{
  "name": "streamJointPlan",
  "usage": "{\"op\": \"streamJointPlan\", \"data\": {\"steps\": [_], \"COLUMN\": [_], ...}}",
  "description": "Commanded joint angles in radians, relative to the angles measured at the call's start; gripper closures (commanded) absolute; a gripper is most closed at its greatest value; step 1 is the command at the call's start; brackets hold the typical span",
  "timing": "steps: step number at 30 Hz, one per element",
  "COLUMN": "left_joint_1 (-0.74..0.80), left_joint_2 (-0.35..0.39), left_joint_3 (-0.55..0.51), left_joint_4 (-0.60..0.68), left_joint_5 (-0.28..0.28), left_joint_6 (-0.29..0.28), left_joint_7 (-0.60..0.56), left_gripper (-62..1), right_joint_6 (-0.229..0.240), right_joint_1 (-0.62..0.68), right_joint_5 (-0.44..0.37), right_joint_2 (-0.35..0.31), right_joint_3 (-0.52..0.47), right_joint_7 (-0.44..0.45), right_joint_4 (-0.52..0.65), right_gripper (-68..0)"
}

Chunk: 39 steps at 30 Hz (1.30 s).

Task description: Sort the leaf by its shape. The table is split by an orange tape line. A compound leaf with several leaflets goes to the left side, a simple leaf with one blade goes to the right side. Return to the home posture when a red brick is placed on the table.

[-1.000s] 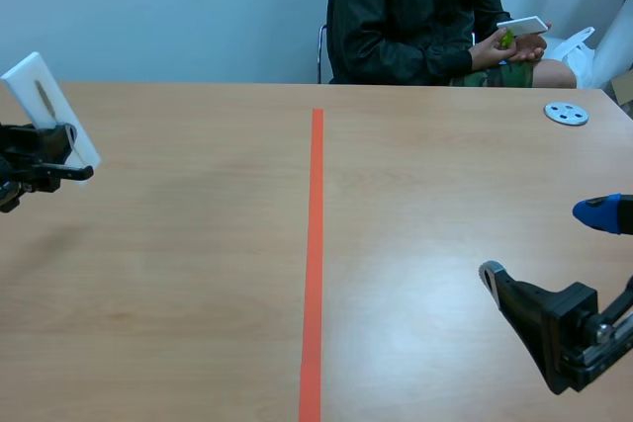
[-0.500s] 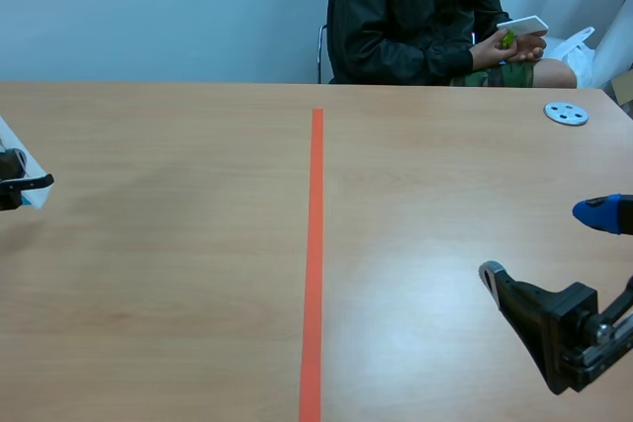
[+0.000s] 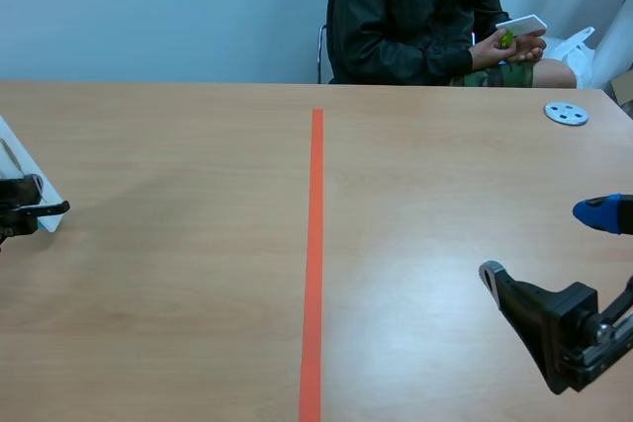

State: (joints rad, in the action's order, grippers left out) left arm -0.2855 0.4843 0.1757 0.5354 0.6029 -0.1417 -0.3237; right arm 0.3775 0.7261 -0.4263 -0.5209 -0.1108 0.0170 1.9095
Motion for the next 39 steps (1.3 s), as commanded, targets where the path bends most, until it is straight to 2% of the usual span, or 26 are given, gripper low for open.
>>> {"op": "streamJointPlan", "data": {"steps": [1,5,10,15,21,26,29,39], "left_joint_1": [-0.016,-0.014,-0.011,-0.011,-0.011,-0.011,-0.005,0.077], "left_joint_2": [0.005,0.000,-0.002,-0.002,-0.001,0.012,0.031,0.100], "left_joint_3": [0.014,0.044,0.060,0.060,0.060,0.060,0.059,0.058], "left_joint_4": [0.019,0.019,0.019,0.019,0.019,0.031,0.053,0.219], "left_joint_5": [0.003,-0.016,-0.016,-0.016,-0.015,-0.016,-0.017,-0.024], "left_joint_6": [-0.003,-0.003,-0.003,-0.003,-0.003,-0.003,-0.002,-0.002], "left_joint_7": [-0.017,-0.006,-0.001,0.001,0.006,0.006,0.006,0.010], "left_gripper": [-4.3,-6.9,-7.2,-11.4,-20.0,-32.2,-36.2,-36.4], "right_joint_6": [-0.003,-0.003,-0.003,-0.003,-0.003,-0.003,-0.003,-0.003], "right_joint_1": [-0.011,-0.011,-0.011,-0.011,-0.011,-0.011,-0.011,-0.011], "right_joint_5": [-0.007,-0.007,-0.007,-0.007,-0.007,-0.007,-0.007,-0.007], "right_joint_2": [0.000,0.000,0.000,0.000,0.000,0.000,0.000,0.000], "right_joint_3": [-0.010,-0.010,-0.010,-0.010,-0.010,-0.010,-0.010,-0.010], "right_joint_7": [0.011,0.011,0.011,0.011,0.004,0.004,0.004,0.004], "right_joint_4": [0.012,0.012,0.012,0.012,0.012,0.012,0.012,0.012], "right_gripper": [-67.9,-67.9,-67.9,-67.9,-67.9,-67.9,-67.9,-67.9]}}
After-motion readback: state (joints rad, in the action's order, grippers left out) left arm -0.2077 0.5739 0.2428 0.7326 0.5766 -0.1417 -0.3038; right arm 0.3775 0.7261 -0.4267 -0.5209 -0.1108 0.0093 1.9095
